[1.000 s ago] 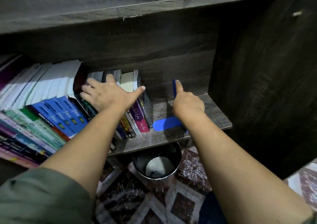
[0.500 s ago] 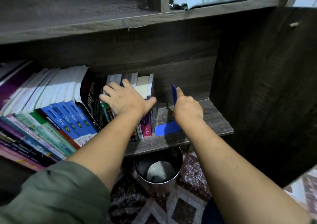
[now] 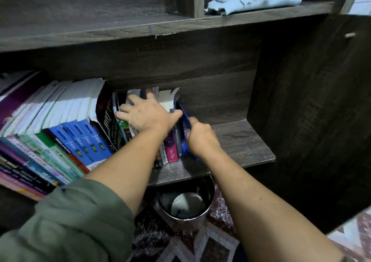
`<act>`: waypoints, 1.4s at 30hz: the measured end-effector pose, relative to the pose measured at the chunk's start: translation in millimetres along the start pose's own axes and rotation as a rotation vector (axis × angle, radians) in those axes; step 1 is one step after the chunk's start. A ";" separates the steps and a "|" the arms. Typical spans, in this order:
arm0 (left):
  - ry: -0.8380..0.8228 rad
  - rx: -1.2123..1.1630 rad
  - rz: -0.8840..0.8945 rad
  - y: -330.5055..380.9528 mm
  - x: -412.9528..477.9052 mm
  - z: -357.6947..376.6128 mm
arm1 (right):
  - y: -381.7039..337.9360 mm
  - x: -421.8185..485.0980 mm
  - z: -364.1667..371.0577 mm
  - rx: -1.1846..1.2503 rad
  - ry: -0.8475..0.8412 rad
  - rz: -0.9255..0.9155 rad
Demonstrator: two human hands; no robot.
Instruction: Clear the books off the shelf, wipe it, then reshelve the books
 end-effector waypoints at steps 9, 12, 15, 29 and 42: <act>0.039 -0.025 0.012 -19.4 -8.2 -0.2 | -13.9 6.6 28.9 0.201 -0.018 -0.046; 0.058 -0.047 0.075 -31.6 -13.4 2.9 | -15.6 12.2 32.6 0.247 -0.077 -0.038; 0.037 -0.137 0.132 -41.9 -12.7 1.7 | -14.7 14.2 34.0 0.328 -0.115 -0.047; 0.042 -0.102 0.541 -58.4 -11.3 11.2 | -27.0 6.0 38.6 0.235 -0.118 -0.031; 0.227 -0.080 0.614 -75.1 -41.7 4.6 | -35.1 -15.5 4.7 -0.475 0.010 -0.288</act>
Point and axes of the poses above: each hand's wrist, its own x-axis towards the middle knuckle, its own z-axis out of the palm, y = z × x, the point moved 3 cm from there along x, towards the middle knuckle, and after that the axes turned 14 degrees about y, right-handed, at the moved point
